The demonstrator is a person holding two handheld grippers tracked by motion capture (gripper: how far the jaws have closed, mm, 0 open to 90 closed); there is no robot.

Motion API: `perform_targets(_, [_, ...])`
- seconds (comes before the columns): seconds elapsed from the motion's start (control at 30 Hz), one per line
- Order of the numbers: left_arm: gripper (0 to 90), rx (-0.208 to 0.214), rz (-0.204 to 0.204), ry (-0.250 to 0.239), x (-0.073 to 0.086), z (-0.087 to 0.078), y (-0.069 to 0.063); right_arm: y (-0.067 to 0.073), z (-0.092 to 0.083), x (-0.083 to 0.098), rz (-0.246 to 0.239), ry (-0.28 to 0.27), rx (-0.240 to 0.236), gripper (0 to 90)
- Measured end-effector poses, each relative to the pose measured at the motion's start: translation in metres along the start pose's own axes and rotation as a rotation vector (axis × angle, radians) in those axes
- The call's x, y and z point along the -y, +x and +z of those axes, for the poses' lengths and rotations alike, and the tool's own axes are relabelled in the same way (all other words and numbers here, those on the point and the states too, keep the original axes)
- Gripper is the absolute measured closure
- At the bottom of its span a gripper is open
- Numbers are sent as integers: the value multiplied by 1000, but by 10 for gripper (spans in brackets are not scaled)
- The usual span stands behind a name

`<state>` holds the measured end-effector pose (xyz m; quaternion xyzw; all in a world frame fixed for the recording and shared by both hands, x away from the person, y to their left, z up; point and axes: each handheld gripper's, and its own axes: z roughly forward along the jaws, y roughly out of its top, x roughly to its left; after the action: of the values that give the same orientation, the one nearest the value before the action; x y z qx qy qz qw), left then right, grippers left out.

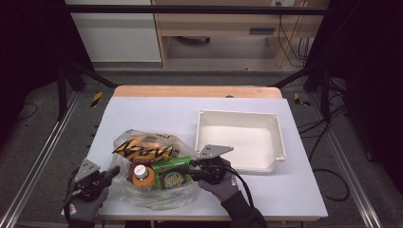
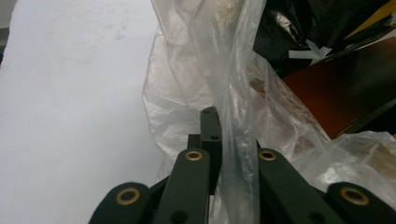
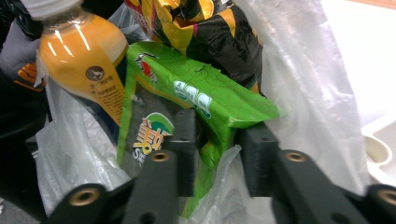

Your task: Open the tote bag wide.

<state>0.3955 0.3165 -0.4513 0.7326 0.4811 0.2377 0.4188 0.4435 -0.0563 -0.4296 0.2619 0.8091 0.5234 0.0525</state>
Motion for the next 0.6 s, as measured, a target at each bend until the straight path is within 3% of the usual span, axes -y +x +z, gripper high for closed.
perform_targets(0.17, [877,-1,-3,-4,0,-1,0,3,-9,-2,-4,-20,-11,783])
perform_targets(0.3, [875,-2,-3,-12,-1,-2,1,9,-18,-3,-51,-57,-5,790])
perform_targets(0.6, [872,-5,-6,-25,-2,-3,1,22,-40,-15,-95,-188,7,787])
